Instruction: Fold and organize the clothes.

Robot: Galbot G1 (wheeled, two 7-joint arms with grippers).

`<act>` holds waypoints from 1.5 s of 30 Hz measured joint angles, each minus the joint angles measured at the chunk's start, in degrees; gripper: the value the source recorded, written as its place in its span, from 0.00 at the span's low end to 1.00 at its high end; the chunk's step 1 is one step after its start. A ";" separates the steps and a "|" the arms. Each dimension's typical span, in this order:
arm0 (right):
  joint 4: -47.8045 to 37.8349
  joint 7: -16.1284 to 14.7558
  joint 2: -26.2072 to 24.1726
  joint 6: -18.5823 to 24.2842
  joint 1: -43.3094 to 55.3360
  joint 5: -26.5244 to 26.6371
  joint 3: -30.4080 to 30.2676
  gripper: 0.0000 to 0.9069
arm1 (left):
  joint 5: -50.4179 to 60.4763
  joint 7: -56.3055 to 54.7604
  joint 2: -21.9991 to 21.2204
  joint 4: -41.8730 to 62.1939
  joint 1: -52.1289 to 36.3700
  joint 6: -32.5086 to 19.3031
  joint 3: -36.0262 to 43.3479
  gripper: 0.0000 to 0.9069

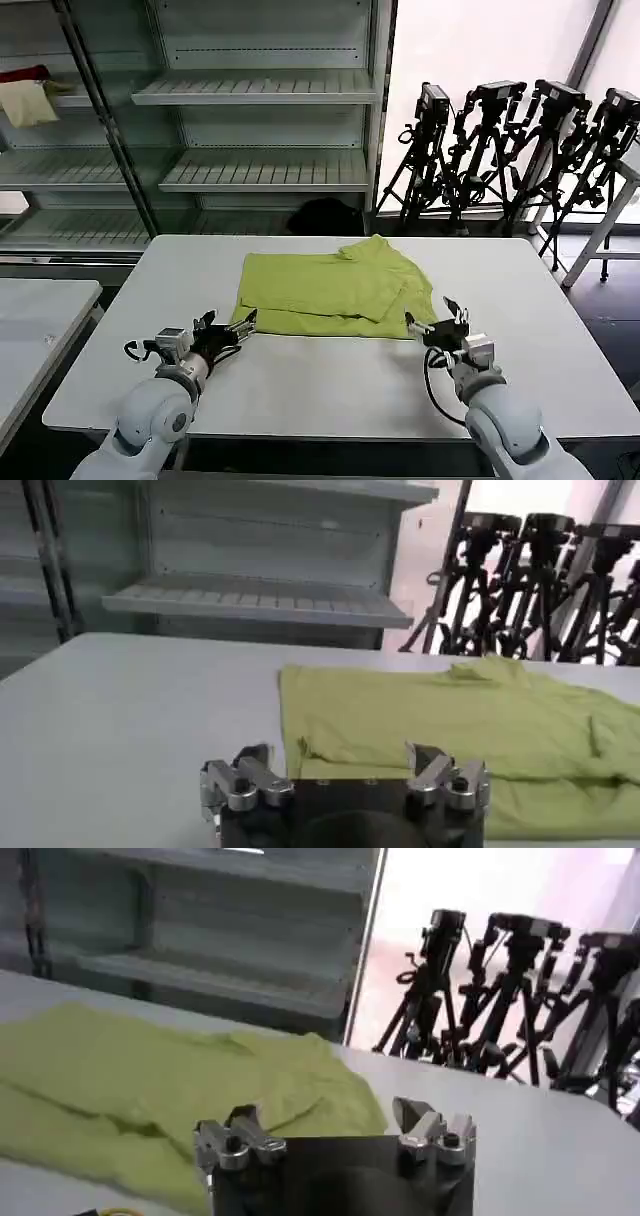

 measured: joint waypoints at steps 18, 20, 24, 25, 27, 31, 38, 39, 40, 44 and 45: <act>0.18 1.27 -0.58 1.76 -4.82 5.76 4.43 1.00 | -0.96 1.38 0.12 1.88 0.39 0.31 -1.12 1.00; -0.17 1.21 -0.44 1.79 -4.53 6.02 4.35 1.00 | -1.18 1.41 0.12 2.45 0.11 0.33 -1.31 1.00; -1.35 0.92 -0.06 1.86 -3.47 6.47 3.94 1.00 | -1.52 1.57 -0.27 3.36 -0.40 0.35 -1.17 1.00; -1.74 0.90 0.02 1.90 -3.11 6.56 3.83 1.00 | -1.51 1.62 -0.38 3.56 -0.50 0.35 -1.05 0.99; -2.61 0.71 0.22 2.04 -2.35 6.69 3.51 1.00 | -1.40 1.65 -0.68 4.00 -0.78 0.36 -0.77 0.98; -4.53 0.66 0.59 2.29 -0.81 6.85 3.02 1.00 | -1.19 1.75 -1.22 5.04 -1.22 0.36 -0.32 0.93; -7.41 0.30 0.79 2.51 1.46 7.02 2.20 0.67 | -1.06 1.88 -1.30 6.69 -1.48 0.20 -0.68 0.48; -7.70 0.28 0.83 2.54 1.69 7.02 2.12 0.66 | -1.08 1.94 -1.30 6.77 -1.40 0.14 -0.70 0.43; -8.01 0.22 0.86 2.57 1.92 7.04 2.06 0.63 | -1.09 1.98 -1.34 6.81 -1.34 0.11 -0.70 0.40; -9.06 0.00 0.88 2.61 2.42 7.08 1.85 0.51 | -1.09 2.01 -1.69 6.99 -1.37 0.04 -0.54 0.31; -9.31 -0.06 0.90 2.64 2.45 7.08 1.75 0.49 | -1.09 2.01 -1.77 7.12 -1.42 0.00 -0.49 0.30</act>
